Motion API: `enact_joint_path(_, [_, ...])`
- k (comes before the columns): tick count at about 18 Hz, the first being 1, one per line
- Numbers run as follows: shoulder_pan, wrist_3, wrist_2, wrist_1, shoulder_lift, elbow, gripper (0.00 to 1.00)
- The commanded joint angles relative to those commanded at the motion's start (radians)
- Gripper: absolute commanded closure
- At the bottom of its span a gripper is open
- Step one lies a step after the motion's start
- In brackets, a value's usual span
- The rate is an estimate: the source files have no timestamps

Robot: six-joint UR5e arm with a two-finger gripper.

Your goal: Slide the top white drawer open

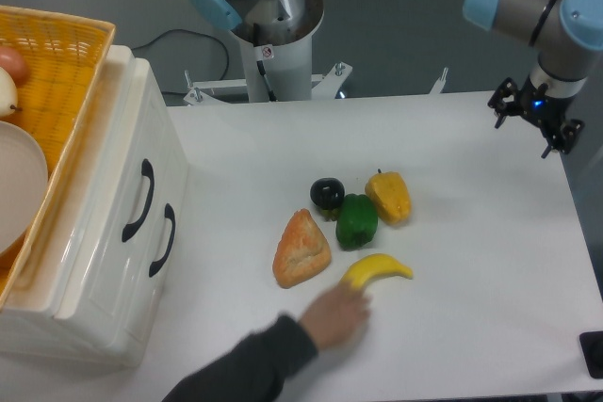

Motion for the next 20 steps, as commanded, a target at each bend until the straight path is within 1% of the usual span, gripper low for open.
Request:
enact_joint_path(1, [-0.003,-0.011,-0.002,-0.003,0.015,-0.014,0.00])
enact_joint_path(2, [-0.011,-0.023,-0.005,-0.018,0.026,-0.023,0.00])
enact_joint_path(4, [-0.035,-0.061,-0.008,-0.064,0.043,-0.023,0.00])
enact_joint_path(6, [-0.086,-0.136,-0.008,-0.103,0.060,-0.023,0.00])
enact_joint_path(9, [-0.150,-0.224,-0.009,-0.147,0.066,-0.023,0.00])
enact_joint_path(14, [-0.259,-0.386,-0.018,-0.244,0.101,-0.023,0.00])
enact_joint_path(16, [-0.285,-0.448,-0.070,-0.274,0.118,-0.022,0.00])
enact_joint_path(18, [-0.292,-0.497,-0.145,-0.302,0.140,-0.020,0.00])
enact_joint_path(20, [-0.311,-0.547,-0.205,-0.345,0.158,-0.017,0.00])
